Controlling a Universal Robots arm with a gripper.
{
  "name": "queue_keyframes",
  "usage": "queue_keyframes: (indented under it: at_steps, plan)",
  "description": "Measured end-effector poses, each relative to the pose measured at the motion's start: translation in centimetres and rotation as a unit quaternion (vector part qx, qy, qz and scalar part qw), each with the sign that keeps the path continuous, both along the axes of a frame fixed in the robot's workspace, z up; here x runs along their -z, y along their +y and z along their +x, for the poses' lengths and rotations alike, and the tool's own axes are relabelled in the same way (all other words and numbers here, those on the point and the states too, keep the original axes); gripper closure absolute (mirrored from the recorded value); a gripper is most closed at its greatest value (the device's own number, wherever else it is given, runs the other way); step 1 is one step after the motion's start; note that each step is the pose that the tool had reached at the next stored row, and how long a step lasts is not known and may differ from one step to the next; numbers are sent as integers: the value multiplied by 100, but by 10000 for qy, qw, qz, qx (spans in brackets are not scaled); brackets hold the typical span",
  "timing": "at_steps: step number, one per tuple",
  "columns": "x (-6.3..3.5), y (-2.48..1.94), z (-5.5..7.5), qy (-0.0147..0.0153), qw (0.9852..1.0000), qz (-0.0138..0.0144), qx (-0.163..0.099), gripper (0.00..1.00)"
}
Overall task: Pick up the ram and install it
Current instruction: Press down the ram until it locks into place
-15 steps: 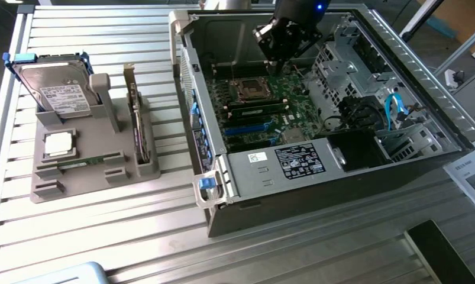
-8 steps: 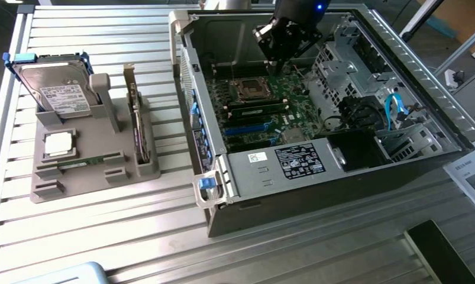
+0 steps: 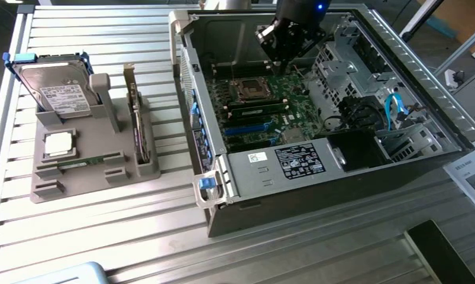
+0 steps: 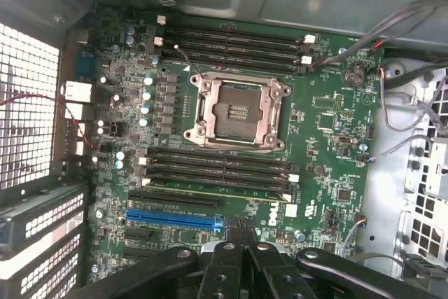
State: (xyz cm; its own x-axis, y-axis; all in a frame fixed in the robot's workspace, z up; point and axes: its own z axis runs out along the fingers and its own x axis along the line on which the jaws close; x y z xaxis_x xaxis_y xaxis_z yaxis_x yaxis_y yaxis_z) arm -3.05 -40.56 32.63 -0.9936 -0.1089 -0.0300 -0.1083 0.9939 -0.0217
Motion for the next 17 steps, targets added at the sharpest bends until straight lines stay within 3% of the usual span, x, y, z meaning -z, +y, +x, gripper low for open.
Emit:
queue_keyframes:
  at_steps: [3,7,9,10,17]
  plan:
    - [0,0,0,0,9997,-2,232,89]
    - [0,0,0,6,9997,-3,255,89]
    - [-1,0,2,74,9996,-5,255,89]
    - [-1,0,1,94,9996,-5,255,89]
    - [-4,0,1,96,9996,-7,255,89]
